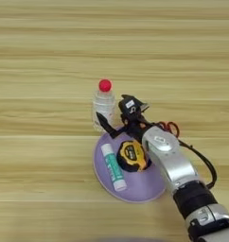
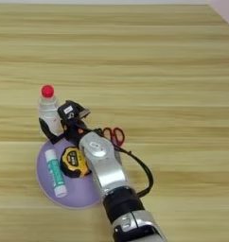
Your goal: Move the objects on the table
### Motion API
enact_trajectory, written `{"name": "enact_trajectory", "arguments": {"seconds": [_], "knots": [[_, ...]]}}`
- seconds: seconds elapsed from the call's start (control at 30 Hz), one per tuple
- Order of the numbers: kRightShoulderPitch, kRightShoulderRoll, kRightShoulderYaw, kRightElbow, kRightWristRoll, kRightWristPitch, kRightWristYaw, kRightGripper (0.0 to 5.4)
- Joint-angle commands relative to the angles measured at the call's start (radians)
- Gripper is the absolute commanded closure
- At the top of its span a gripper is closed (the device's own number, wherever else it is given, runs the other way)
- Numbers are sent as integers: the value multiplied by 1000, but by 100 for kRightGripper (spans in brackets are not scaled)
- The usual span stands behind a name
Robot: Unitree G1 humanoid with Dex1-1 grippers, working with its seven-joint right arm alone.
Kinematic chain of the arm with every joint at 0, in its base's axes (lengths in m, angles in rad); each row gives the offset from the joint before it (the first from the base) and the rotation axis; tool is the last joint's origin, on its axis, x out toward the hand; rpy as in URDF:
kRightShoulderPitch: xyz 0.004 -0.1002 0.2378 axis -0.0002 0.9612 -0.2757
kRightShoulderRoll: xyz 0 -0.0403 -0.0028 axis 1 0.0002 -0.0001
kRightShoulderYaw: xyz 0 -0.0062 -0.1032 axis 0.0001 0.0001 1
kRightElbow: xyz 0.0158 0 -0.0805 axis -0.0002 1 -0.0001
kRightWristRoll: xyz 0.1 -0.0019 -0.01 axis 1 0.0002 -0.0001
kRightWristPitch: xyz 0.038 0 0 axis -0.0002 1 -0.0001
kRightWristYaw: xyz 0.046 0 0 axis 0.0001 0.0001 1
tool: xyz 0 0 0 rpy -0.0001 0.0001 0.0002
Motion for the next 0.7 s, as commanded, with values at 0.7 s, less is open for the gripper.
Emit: {"name": "enact_trajectory", "arguments": {"seconds": [0.7], "knots": [[-162, 28, -7, 98, -7, -82, -17, 4]]}}
